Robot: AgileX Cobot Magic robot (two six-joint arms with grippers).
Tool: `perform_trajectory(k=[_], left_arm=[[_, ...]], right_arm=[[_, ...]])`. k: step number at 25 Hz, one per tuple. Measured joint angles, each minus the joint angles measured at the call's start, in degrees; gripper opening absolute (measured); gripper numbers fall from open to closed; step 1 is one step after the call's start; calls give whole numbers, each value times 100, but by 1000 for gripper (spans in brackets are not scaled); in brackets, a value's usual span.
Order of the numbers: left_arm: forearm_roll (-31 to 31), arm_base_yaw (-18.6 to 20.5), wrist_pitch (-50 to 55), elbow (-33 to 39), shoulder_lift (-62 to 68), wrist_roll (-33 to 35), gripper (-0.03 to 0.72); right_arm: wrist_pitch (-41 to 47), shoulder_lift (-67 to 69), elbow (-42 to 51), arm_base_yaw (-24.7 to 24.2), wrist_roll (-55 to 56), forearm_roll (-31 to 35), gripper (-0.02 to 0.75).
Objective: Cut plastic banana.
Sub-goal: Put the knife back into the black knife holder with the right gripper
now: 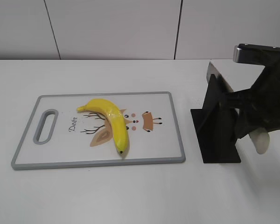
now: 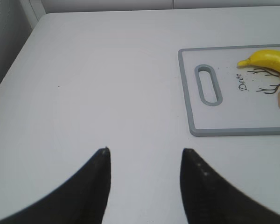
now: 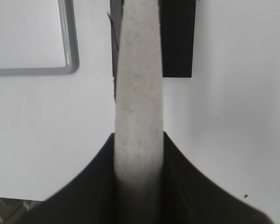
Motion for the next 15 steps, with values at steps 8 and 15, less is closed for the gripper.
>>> perform_trajectory(k=[8, 15], left_arm=[[0, 0, 0, 0, 0, 0, 452], [0, 0, 0, 0, 0, 0, 452]], right_arm=[[18, -148, 0, 0, -217, 28, 559], [33, -1469, 4, 0, -914, 28, 610]])
